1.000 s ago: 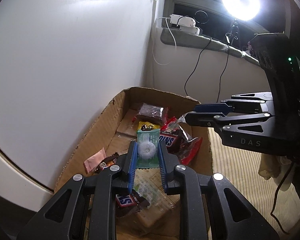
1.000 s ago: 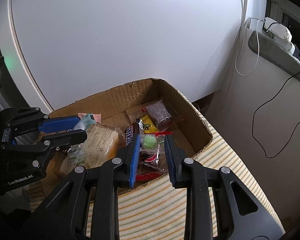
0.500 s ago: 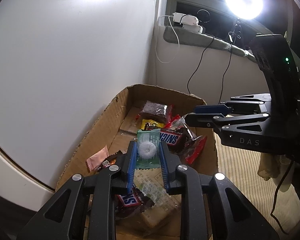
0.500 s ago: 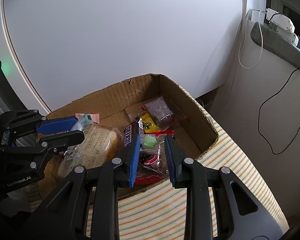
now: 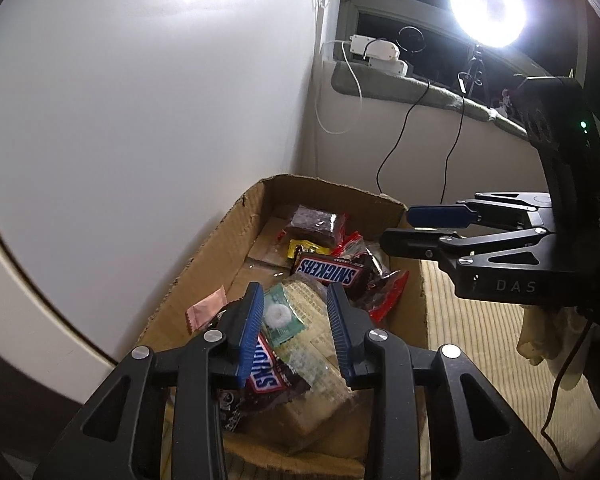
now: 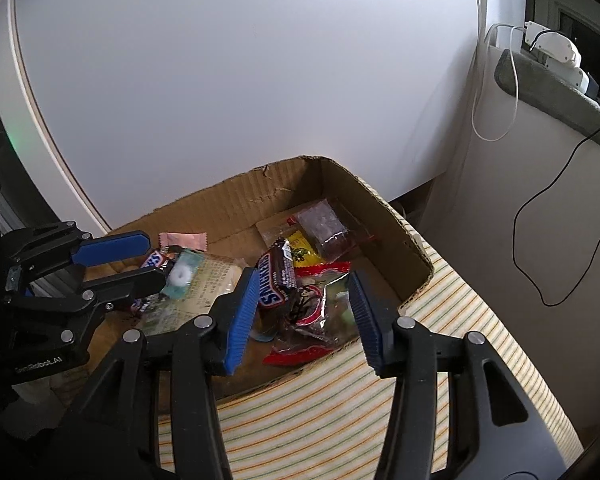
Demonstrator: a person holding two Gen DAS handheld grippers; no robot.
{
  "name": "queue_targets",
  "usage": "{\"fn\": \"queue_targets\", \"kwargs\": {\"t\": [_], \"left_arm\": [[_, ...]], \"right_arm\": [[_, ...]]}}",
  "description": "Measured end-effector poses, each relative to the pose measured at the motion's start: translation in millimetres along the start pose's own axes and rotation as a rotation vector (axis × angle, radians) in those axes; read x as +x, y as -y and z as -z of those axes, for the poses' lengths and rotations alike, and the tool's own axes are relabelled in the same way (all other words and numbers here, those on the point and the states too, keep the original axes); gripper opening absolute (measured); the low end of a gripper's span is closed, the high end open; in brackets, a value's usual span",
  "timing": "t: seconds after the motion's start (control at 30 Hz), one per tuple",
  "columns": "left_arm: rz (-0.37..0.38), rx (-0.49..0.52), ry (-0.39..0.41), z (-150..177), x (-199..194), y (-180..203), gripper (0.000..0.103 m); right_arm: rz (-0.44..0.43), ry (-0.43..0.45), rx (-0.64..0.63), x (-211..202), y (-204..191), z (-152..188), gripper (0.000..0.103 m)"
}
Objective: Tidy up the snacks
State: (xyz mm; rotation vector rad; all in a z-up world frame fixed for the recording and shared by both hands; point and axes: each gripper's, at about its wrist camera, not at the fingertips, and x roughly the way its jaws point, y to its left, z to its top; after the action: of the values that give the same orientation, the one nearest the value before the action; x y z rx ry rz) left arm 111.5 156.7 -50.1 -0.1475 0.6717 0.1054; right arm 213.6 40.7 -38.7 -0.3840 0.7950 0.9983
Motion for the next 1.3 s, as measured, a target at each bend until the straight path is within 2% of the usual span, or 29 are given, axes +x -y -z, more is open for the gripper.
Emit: {"fn": "queue_targets", "kwargs": {"t": [0.1, 0.2, 0.3, 0.4, 0.43, 0.47, 0.53, 0.57, 0.73, 1.3], "left_arm": [[-0.005, 0.001, 0.010, 3.8, -10.5, 1.9, 0.032], [-0.017, -0.001, 0.026, 9.8, -25.0, 4.7, 0.045], [-0.026, -0.003, 0.039, 14.2, -37.3, 7.5, 0.049], [-0.040, -0.004, 0.055, 20.3, -51.2, 12.4, 0.059], [-0.044, -0.002, 0.057, 22.2, -54.8, 14.4, 0.062], [-0.046, 0.000, 0.059, 23.8, -57.7, 16.1, 0.063], [-0.057, 0.007, 0.067, 27.6, -65.2, 21.0, 0.068], [-0.061, 0.008, 0.069, 28.9, -67.4, 22.1, 0.069], [-0.076, -0.002, 0.073, 36.5, -77.9, 27.3, 0.075], [-0.092, -0.008, 0.093, 48.0, -98.8, 30.3, 0.076]], "right_arm": [[0.010, 0.017, 0.001, -10.1, -4.4, 2.4, 0.049], [0.013, 0.039, 0.012, -23.7, -9.6, 7.9, 0.061], [0.009, 0.061, 0.016, -37.7, -16.0, 16.5, 0.061], [0.021, 0.075, 0.020, -51.9, -23.6, 27.2, 0.062], [0.027, 0.081, 0.018, -57.4, -26.8, 31.6, 0.067], [0.034, 0.088, 0.017, -62.0, -29.1, 35.0, 0.077], [0.055, 0.113, 0.020, -73.3, -32.8, 42.9, 0.088], [0.060, 0.120, 0.023, -77.0, -33.8, 45.9, 0.089], [0.083, 0.127, 0.043, -92.5, -37.3, 62.4, 0.090], [0.131, 0.133, 0.071, -114.9, -39.6, 83.3, 0.090]]}}
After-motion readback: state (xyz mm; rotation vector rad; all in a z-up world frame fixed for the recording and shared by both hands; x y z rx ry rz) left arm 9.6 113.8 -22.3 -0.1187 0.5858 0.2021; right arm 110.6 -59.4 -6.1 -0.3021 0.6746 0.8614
